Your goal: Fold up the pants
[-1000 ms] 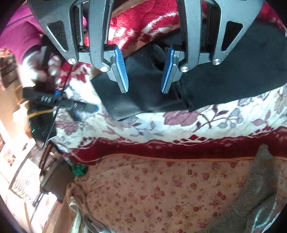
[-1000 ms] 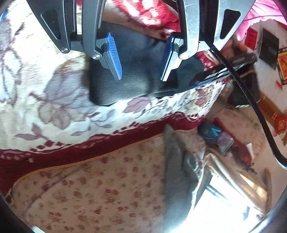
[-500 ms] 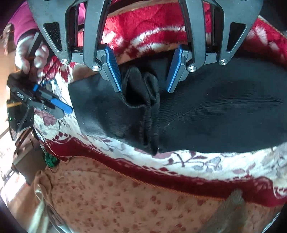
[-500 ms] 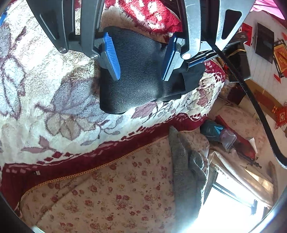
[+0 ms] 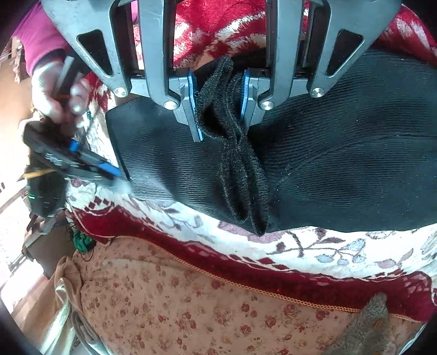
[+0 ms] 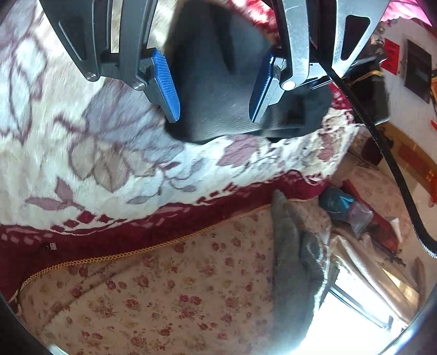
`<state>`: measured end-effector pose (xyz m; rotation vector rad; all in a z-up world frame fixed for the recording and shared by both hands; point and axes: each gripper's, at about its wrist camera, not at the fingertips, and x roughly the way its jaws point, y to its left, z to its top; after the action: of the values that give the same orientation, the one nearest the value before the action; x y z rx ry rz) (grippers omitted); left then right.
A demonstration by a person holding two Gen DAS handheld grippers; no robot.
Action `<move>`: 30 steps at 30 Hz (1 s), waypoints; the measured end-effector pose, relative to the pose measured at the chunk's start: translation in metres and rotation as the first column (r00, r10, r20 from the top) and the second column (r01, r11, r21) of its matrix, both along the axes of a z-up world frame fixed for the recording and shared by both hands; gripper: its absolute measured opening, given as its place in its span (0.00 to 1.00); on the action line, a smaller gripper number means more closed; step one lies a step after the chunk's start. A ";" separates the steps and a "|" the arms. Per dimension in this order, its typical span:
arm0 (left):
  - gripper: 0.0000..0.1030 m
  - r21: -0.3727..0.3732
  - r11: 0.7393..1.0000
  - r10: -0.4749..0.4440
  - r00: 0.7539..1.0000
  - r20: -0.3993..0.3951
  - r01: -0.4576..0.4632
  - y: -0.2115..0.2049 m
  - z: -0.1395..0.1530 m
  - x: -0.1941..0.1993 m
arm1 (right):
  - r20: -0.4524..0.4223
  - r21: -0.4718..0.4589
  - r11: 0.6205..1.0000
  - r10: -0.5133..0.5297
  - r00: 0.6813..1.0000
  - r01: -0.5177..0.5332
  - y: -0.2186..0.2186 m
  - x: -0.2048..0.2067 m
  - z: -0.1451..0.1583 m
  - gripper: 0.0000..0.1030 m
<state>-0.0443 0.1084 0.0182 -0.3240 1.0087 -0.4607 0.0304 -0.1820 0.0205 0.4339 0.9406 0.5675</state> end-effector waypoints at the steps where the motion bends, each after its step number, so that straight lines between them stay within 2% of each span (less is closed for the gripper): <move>1: 0.16 -0.003 1.000 -0.003 1.000 0.006 0.003 0.000 0.000 -0.001 | -0.009 -0.007 1.000 0.001 1.000 -0.001 0.001 0.004 -0.005 0.50; 4: 0.13 -0.004 1.000 -0.011 0.999 0.039 0.011 0.000 0.007 -0.005 | -0.049 0.051 0.999 0.008 0.999 -0.005 -0.003 0.011 -0.020 0.49; 6: 0.12 -0.004 1.000 -0.016 0.998 0.067 0.016 0.001 0.017 -0.010 | -0.044 0.100 0.995 0.002 0.999 0.002 -0.010 0.011 -0.024 0.42; 8: 0.12 -0.017 0.999 -0.029 0.994 0.108 0.031 0.004 0.032 -0.018 | -0.007 0.081 0.996 0.025 1.000 -0.024 -0.009 0.007 -0.019 0.31; 12: 0.12 -0.024 0.999 -0.039 0.982 0.183 0.044 0.013 0.058 -0.030 | 0.106 0.022 0.996 0.083 0.991 -0.086 0.001 -0.010 0.010 0.27; 15: 0.12 -0.018 0.999 -0.029 0.987 0.157 0.032 0.018 0.052 -0.025 | 0.130 0.029 0.996 0.083 0.988 -0.087 0.004 -0.013 0.019 0.27; 19: 0.13 0.029 0.999 0.029 1.000 -0.011 -0.028 0.012 0.000 0.000 | 0.077 -0.051 0.998 0.030 0.997 -0.026 0.015 -0.003 0.000 0.28; 20: 0.14 0.011 0.999 0.043 0.999 -0.032 -0.043 0.014 -0.009 0.004 | 0.072 -0.072 0.997 0.019 0.997 -0.014 0.017 -0.001 -0.006 0.31; 22: 0.16 -0.028 0.998 0.063 0.998 -0.023 -0.064 0.018 -0.010 0.004 | 0.067 -0.116 0.993 0.004 0.998 0.004 0.020 0.002 -0.018 0.38; 24: 0.20 -0.035 0.997 0.062 0.997 -0.033 -0.064 0.021 -0.007 0.004 | 0.071 -0.095 0.995 -0.017 0.997 0.023 0.013 0.000 -0.019 0.39; 25: 0.21 -0.030 0.997 0.066 0.997 -0.033 -0.067 0.023 -0.006 0.003 | 0.070 -0.105 0.994 -0.024 0.997 0.031 0.012 -0.001 -0.016 0.42; 30: 0.32 0.052 0.992 0.119 0.993 0.009 -0.119 0.034 0.009 -0.009 | 0.133 -0.161 0.986 -0.030 0.991 0.051 0.009 -0.011 0.012 0.43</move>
<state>-0.0531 0.1429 0.0277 -0.3331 0.9878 -0.3267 0.0195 -0.1731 0.0326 0.2642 0.8439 0.4713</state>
